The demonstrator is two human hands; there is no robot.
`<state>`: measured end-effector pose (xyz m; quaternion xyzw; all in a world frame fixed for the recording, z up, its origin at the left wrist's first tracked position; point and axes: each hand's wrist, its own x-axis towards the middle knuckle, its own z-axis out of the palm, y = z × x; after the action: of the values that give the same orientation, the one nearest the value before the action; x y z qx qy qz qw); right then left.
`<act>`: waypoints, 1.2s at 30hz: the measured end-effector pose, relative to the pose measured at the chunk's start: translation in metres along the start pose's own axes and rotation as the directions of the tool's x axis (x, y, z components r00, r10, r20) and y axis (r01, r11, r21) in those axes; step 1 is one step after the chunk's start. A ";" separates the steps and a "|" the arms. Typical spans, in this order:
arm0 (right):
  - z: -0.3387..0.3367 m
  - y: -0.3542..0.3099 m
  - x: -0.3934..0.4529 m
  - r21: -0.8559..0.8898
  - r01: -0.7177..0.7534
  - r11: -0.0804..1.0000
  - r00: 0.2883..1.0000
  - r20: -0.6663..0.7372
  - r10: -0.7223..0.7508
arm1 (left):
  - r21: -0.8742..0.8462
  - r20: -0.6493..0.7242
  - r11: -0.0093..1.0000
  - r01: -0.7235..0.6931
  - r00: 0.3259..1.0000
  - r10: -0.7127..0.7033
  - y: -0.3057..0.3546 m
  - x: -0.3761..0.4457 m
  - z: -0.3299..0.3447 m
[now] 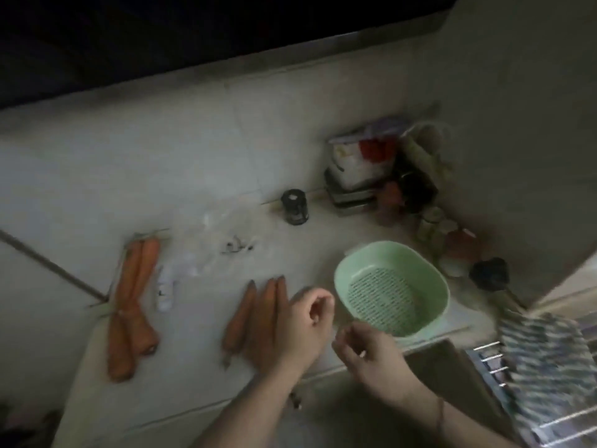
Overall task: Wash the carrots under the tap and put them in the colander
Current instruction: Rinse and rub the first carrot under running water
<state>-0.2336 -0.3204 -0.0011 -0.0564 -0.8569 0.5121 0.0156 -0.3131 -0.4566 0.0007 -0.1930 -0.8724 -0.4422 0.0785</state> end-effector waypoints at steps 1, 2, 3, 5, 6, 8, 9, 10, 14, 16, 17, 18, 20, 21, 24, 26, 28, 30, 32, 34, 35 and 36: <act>0.022 -0.005 0.012 -0.050 -0.027 0.998 0.998 0.058 0.030 | 0.059 -0.032 0.997 0.046 0.998 -0.044 -0.023 -0.001 -0.012; 0.042 -0.008 0.023 -0.103 -0.081 0.991 0.990 0.105 0.091 | 0.081 -0.047 0.991 0.111 0.993 -0.107 -0.042 -0.002 -0.022; 0.060 -0.010 0.033 -0.141 -0.144 0.979 0.976 0.143 0.165 | 0.095 -0.054 0.983 0.159 0.986 -0.155 -0.061 -0.004 -0.031; 0.089 -0.009 0.049 -0.191 -0.247 0.950 0.940 0.190 0.283 | 0.150 -0.038 0.971 0.187 0.982 -0.183 -0.090 -0.008 -0.042; 0.099 -0.007 0.055 -0.214 -0.276 0.937 0.932 0.181 0.315 | 0.164 -0.006 0.969 0.187 0.982 -0.188 -0.096 -0.009 -0.047; 0.112 -0.003 0.063 -0.239 -0.330 0.913 0.916 0.152 0.371 | 0.167 0.042 0.969 0.180 0.981 -0.190 -0.114 -0.010 -0.050; 0.116 0.000 0.066 -0.246 -0.355 0.902 0.905 0.152 0.397 | 0.165 0.060 0.968 0.188 0.978 -0.200 -0.121 -0.011 -0.050; 0.118 0.003 0.070 -0.243 -0.393 0.887 0.886 0.159 0.436 | 0.176 0.073 0.964 0.197 0.974 -0.213 -0.126 -0.011 -0.050; 0.117 0.007 0.075 -0.188 -0.474 0.860 0.844 0.182 0.505 | 0.172 0.083 0.968 0.182 0.977 -0.198 -0.135 -0.014 -0.048; 0.114 0.007 0.075 -0.158 -0.471 0.868 0.851 0.181 0.494 | 0.168 0.081 0.968 0.186 0.976 -0.202 -0.137 -0.017 -0.047; 0.111 0.006 0.074 -0.117 -0.487 0.865 0.846 0.183 0.501 | 0.175 0.077 0.969 0.176 0.978 -0.192 -0.138 -0.017 -0.046; 0.107 0.004 0.073 -0.065 -0.508 0.859 0.841 0.182 0.510 | 0.173 0.074 0.971 0.167 0.980 -0.182 -0.137 -0.015 -0.045; 0.092 -0.001 0.067 0.023 -0.526 0.850 0.839 0.181 0.514 | 0.136 0.049 0.977 0.165 0.984 -0.173 -0.129 -0.008 -0.045; 0.082 -0.005 0.062 0.043 -0.516 0.855 0.845 0.188 0.500 | 0.115 0.029 0.978 0.176 0.983 -0.181 -0.121 -0.004 -0.044; 0.049 -0.018 0.037 0.022 -0.424 0.905 0.893 0.176 0.414 | 0.040 -0.016 0.981 0.187 0.982 -0.187 -0.084 0.011 -0.037; 0.023 -0.024 0.014 -0.039 -0.339 0.940 0.935 0.094 0.341 | 0.009 -0.039 0.998 0.060 0.997 -0.059 -0.059 0.018 -0.030; -0.007 -0.027 -0.012 -0.149 -0.256 0.955 0.966 0.002 0.260 | 0.040 0.000 0.974 -0.221 0.975 0.221 -0.037 0.023 -0.020; -0.041 -0.027 -0.044 -0.231 -0.248 0.941 0.969 -0.076 0.236 | 0.065 0.078 0.865 -0.498 0.866 0.493 -0.015 0.026 -0.002; -0.074 -0.023 -0.081 -0.302 -0.272 0.914 0.960 -0.151 0.236 | 0.009 0.152 0.746 -0.665 0.739 0.657 0.014 0.025 0.025; -0.104 -0.011 -0.120 -0.348 -0.329 0.878 0.936 -0.245 0.253 | -0.100 0.205 0.634 -0.767 0.608 0.767 0.045 0.018 0.058; -0.117 -0.004 -0.139 -0.358 -0.367 0.858 0.917 -0.296 0.269 | -0.158 0.217 0.583 -0.797 0.548 0.808 0.060 0.013 0.077; -0.128 0.004 -0.159 -0.356 -0.407 0.841 0.894 -0.345 0.287 | -0.214 0.221 0.539 -0.815 0.498 0.839 0.075 0.007 0.095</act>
<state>-0.0643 -0.2245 0.0611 -0.2854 -0.9108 0.2969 0.0293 -0.2855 -0.3383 0.0016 -0.6536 -0.6556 -0.3511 0.1405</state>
